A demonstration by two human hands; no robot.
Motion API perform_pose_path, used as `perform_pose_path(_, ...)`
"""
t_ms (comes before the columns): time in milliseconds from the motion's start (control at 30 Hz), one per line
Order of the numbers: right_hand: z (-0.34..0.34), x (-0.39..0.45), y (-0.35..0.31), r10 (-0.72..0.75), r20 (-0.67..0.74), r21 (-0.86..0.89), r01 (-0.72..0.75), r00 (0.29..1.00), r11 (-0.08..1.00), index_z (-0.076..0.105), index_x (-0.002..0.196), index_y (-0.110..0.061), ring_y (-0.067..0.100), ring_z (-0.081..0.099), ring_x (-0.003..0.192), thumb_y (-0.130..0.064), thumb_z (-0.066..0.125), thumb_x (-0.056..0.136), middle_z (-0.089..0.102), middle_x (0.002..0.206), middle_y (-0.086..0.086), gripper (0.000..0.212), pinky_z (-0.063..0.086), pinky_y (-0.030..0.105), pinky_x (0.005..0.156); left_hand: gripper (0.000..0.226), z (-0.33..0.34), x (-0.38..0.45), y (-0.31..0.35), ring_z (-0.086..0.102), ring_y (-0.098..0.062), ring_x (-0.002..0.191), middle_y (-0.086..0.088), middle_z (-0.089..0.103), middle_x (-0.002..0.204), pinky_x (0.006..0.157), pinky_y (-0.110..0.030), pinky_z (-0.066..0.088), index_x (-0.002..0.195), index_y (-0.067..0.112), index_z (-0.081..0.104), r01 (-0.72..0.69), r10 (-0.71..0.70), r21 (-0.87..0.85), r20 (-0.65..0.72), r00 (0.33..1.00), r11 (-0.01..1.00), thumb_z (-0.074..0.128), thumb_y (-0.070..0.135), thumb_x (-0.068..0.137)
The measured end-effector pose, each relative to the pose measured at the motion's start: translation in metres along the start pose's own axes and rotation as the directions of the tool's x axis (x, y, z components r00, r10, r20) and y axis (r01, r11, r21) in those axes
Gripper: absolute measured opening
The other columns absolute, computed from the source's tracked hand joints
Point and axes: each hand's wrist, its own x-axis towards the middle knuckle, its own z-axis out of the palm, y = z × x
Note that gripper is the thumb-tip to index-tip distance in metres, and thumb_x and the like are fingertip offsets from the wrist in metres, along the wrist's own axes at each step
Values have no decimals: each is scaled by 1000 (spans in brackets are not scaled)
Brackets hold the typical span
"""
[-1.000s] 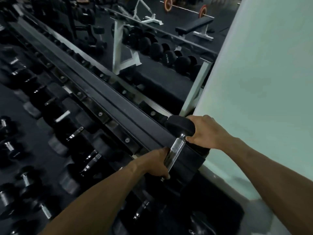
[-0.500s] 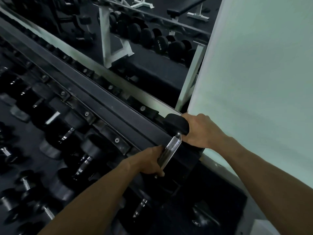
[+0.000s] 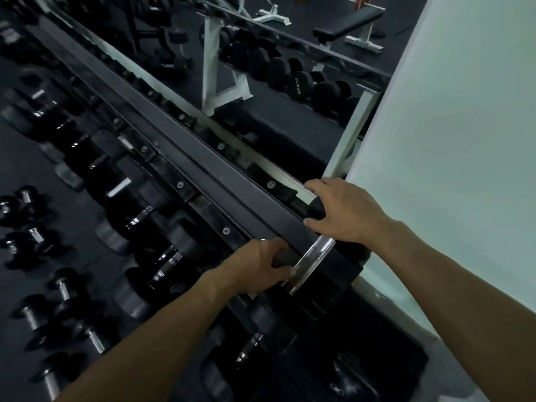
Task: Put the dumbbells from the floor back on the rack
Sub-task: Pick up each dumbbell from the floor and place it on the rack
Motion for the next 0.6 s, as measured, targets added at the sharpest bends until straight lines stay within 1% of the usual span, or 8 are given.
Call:
perform_pose_path(67,-3,10,-24,-80,4,-3,80,997,997,36,147,-22,21,46,126,-51,61,87,51,138,0,71,47,41,97,50,-9,-19,-11,62,-18,105,-1,65,118,90,-33,50,133,20,52,17,-15,17,-91,996,1000,59,46,90)
perform_pose_path(133,-2,21,-52,-154,31,4,154,988,988,36,147,-22,21,43,128,-51,59,88,49,140,0,70,45,39,99,46,-15,-41,-25,61,-19,105,-1,63,117,89,-35,49,128,20,54,58,-55,12,-180,982,998,56,47,91)
perform_pose_path(200,3,31,-83,-229,63,-1,230,971,973,35,147,-21,22,42,131,-52,58,89,48,142,1,69,44,39,101,48,-18,-67,-42,60,-21,108,-2,60,120,90,-37,49,130,20,53,117,-110,15,-255,961,993,53,49,91)
perform_pose_path(300,13,42,-133,-317,99,14,317,943,948,32,148,-21,24,41,132,-50,58,89,47,143,2,70,44,43,102,55,-17,-111,-71,58,-22,114,-1,55,129,93,-38,49,137,21,47,224,-202,28,-329,922,974,50,52,92)
perform_pose_path(367,23,46,-167,-370,126,16,371,921,929,33,147,-21,24,42,132,-49,58,90,48,142,1,69,44,42,101,54,-10,-142,-93,57,-22,116,0,52,134,92,-40,50,137,23,46,298,-278,2,-351,894,955,50,53,92)
perform_pose_path(467,46,48,-221,-450,174,12,455,876,890,34,146,-21,24,43,130,-49,57,90,49,140,1,67,45,44,101,52,8,-189,-125,58,-23,111,0,53,128,88,-42,51,134,25,46,417,-407,-48,-345,846,907,49,54,91)
perform_pose_path(533,64,46,-258,-502,202,16,510,841,860,34,146,-21,23,43,129,-48,57,90,49,139,1,67,45,43,100,54,25,-219,-146,57,-24,112,0,52,128,90,-40,50,138,25,43,464,-463,-83,-337,820,882,49,52,92)
perform_pose_path(600,84,40,-293,-538,238,21,550,808,835,35,145,-21,24,43,128,-48,58,89,49,139,0,66,45,43,99,56,43,-248,-165,55,-23,117,-1,50,133,92,-36,47,141,24,41,499,-511,-126,-329,794,857,50,50,93)
